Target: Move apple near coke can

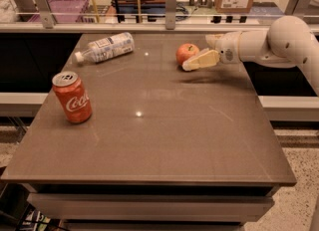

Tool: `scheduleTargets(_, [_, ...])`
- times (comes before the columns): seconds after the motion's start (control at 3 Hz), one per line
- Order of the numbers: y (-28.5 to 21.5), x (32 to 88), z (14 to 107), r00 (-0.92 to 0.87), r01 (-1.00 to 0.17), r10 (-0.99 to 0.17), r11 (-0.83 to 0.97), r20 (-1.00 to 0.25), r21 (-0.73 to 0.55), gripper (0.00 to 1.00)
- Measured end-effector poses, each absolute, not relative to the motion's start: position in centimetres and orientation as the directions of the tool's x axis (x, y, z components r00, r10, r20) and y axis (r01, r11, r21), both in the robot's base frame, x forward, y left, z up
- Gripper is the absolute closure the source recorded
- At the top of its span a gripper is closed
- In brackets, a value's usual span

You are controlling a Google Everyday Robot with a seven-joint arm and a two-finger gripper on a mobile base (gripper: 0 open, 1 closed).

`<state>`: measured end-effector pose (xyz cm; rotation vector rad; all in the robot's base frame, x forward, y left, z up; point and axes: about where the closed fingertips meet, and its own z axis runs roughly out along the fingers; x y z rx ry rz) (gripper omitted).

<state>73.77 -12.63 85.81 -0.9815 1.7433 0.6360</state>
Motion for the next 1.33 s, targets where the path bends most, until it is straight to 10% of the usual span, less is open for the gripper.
scheduleTargets(1.33, [-11.35,73.85,85.51,-0.174,-0.857,-0.323,0.514,-0.93,-0.018,0.88])
